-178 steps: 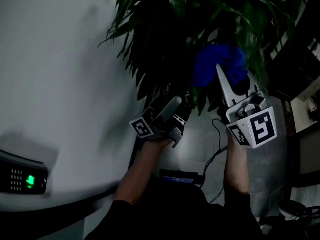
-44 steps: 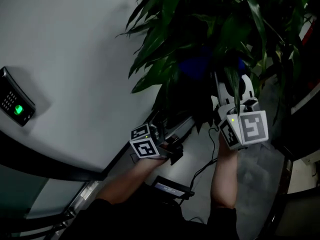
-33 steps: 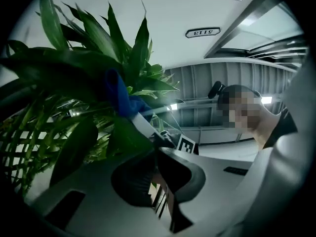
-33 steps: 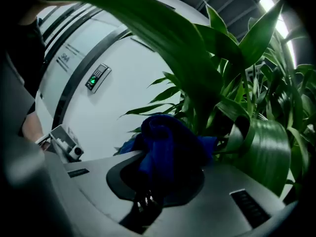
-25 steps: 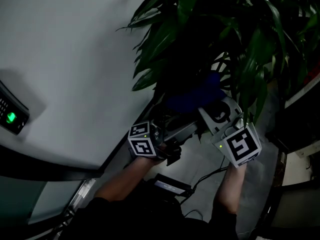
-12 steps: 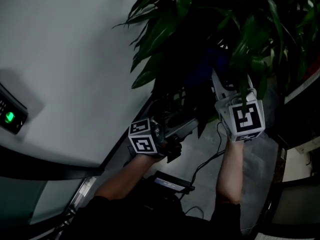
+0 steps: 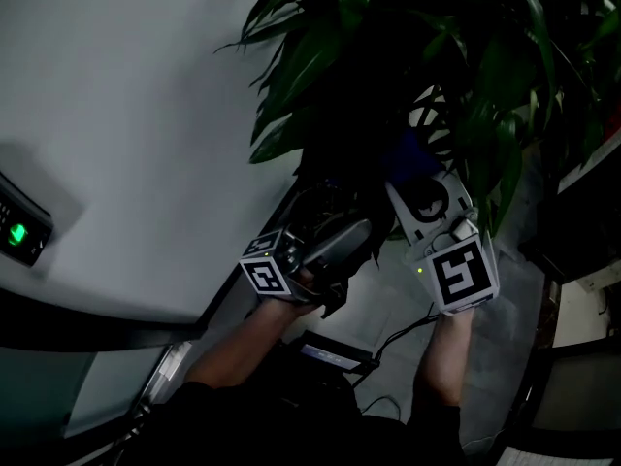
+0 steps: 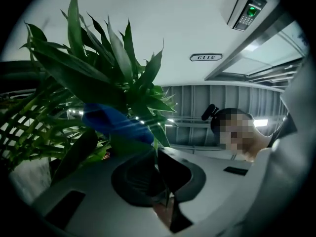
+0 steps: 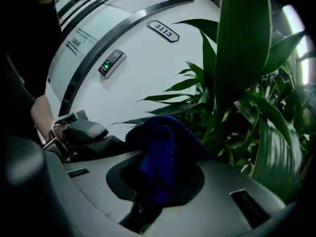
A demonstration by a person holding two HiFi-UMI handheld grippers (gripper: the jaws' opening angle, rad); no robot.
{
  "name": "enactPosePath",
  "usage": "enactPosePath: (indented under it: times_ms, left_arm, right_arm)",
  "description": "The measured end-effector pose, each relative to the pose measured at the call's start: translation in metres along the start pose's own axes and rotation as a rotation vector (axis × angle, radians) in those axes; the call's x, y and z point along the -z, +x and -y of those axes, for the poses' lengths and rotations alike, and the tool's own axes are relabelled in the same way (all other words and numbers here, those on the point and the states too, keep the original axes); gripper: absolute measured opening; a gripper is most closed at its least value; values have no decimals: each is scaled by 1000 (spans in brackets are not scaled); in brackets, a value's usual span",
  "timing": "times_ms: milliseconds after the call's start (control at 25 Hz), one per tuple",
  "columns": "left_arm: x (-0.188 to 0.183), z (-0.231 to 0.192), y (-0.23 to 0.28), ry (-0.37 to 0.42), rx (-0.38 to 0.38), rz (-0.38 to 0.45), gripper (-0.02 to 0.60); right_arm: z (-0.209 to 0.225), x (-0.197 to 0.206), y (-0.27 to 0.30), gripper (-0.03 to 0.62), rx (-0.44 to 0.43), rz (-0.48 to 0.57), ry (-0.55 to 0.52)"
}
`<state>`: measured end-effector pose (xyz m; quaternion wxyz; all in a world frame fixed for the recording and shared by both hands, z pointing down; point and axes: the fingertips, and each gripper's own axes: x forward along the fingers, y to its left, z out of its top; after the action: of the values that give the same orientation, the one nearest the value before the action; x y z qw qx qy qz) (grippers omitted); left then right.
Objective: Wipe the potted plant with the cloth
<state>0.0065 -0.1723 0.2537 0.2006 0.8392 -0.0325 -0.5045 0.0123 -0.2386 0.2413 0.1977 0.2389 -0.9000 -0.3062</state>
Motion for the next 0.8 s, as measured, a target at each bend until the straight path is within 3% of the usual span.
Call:
enactPosePath:
  times_ms: [240, 280, 440, 520, 680, 800]
  left_arm:
    - [9, -1, -2, 25, -28, -38, 24]
    - [10, -2, -3, 28, -33, -42, 51]
    - [13, -2, -7, 19, -27, -49, 80]
    - [14, 0, -6, 11, -16, -55, 100]
    - [14, 0, -6, -5, -4, -47, 146]
    - [13, 1, -6, -14, 3, -33, 171]
  right_arm:
    - [-33, -13, -29, 78, -167, 85, 175]
    - [-37, -12, -36, 78, -190, 87, 192]
    - [-39, -18, -55, 78, -219, 109, 213]
    - [-22, -30, -62, 78, -144, 164, 200]
    - [34, -66, -63, 78, 150, 323, 144]
    - [56, -70, -51, 78, 261, 321, 110]
